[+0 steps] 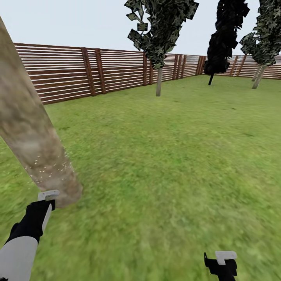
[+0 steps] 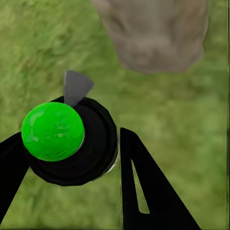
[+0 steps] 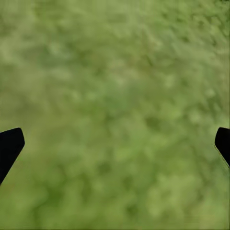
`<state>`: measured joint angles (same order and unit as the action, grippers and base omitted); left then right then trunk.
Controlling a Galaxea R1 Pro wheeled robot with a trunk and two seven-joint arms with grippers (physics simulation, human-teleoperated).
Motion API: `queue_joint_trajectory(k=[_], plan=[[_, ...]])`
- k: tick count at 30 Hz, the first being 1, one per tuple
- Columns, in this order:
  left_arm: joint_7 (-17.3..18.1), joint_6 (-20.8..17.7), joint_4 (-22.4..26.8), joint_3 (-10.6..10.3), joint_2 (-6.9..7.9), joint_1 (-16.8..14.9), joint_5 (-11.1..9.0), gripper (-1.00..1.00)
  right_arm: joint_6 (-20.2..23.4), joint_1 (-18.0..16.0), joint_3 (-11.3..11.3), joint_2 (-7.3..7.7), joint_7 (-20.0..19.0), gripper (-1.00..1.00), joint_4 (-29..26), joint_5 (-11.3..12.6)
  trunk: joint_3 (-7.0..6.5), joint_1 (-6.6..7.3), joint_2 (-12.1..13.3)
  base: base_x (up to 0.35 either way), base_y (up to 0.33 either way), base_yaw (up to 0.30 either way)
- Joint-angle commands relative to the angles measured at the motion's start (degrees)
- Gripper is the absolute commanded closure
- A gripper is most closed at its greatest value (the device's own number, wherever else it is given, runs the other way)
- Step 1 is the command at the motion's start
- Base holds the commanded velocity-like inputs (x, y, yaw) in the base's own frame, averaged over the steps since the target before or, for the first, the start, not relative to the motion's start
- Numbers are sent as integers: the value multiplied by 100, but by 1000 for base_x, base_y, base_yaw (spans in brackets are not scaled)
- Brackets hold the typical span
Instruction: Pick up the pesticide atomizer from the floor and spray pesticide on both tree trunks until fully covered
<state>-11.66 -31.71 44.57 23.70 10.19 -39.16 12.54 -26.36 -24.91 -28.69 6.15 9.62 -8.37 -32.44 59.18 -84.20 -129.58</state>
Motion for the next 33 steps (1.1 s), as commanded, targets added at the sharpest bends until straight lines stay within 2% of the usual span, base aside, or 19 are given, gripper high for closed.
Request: queue_joint_trajectory(k=[1,6,14,24,33], plan=[[6,-35,8,1,-9,-4,38,100,-19,-5,-31,0,25,-100,11,-61,5,-1,-2,124,-253,28],[1,-37,8,3,-8,-4,38,100,-19,-5,-31,0,27,-100,11,-61,5,-1,-2,15,-273,24],[-21,-37,8,17,1,-4,45,100,-19,-5,-31,0,24,-100,11,-61,5,-1,-2,49,-274,233],[-38,-29,8,3,-7,-4,73,100,-19,-5,-31,0,27,-100,11,-61,5,-1,-2,173,-256,14],[-55,-29,8,26,1,-4,48,100,-19,-5,-31,0,23,-100,11,-61,5,-1,-2,126,-261,257]])
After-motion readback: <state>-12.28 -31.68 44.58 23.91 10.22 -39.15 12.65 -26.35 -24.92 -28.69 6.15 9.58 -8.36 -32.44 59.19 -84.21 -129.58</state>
